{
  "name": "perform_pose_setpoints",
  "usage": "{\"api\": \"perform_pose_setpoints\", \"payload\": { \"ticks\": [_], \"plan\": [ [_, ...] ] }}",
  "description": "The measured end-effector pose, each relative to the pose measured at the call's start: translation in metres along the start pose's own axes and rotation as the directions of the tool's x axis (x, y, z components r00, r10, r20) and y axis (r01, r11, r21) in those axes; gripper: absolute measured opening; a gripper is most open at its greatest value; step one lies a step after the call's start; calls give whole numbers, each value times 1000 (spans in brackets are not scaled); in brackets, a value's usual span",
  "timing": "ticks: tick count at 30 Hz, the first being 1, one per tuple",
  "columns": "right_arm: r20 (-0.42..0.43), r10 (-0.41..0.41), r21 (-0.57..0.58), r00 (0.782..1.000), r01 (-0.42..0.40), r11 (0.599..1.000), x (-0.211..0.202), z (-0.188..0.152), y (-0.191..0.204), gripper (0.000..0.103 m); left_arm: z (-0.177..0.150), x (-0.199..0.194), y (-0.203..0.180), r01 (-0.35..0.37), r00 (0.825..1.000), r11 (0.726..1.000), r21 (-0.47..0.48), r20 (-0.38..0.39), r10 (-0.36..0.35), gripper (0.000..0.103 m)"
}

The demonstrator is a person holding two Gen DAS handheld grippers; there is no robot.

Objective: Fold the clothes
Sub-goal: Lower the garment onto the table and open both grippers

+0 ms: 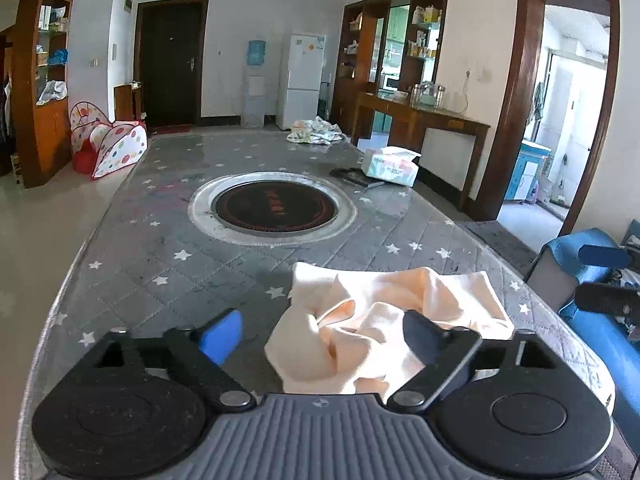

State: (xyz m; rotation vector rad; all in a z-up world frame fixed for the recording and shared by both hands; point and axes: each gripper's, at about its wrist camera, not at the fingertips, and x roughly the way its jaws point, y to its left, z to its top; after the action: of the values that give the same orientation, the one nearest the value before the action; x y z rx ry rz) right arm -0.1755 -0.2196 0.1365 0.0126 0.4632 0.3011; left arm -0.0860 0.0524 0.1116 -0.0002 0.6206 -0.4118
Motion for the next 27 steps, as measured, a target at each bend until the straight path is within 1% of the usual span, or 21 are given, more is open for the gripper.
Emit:
{"api": "perform_pose_setpoints", "payload": {
  "ticks": [1, 2, 6, 11, 15, 20, 27],
  "plan": [
    [8, -5, -1, 1000, 5, 1000, 2, -1, 1, 103, 0, 2, -1, 2, 1000, 1000, -1, 0, -2, 101],
    [15, -11, -4, 1000, 11, 1000, 3, -2, 2, 103, 0, 4, -2, 4, 1000, 1000, -2, -1, -4, 103],
    [18, -31, -4, 999, 31, 1000, 13, -6, 4, 103, 0, 12, -5, 12, 1000, 1000, -7, -1, -12, 103],
    [-51, -40, 18, 998, 41, 999, 35, -15, -1, 103, 1, 27, -8, 12, 1000, 1000, -24, -23, -12, 103],
    [-88, -38, 21, 995, 40, 999, 45, -20, -1, 103, -1, 37, -11, 6, 999, 1000, -24, -45, -8, 103],
    [-125, -30, 40, 992, 35, 999, 55, -27, -2, 103, -7, 41, -15, -16, 997, 1000, -18, -75, 15, 103],
    [-172, -34, 59, 984, 45, 997, 57, -38, -1, 103, -15, 38, -23, -47, 994, 999, 2, -103, 47, 103]
  ]
}}
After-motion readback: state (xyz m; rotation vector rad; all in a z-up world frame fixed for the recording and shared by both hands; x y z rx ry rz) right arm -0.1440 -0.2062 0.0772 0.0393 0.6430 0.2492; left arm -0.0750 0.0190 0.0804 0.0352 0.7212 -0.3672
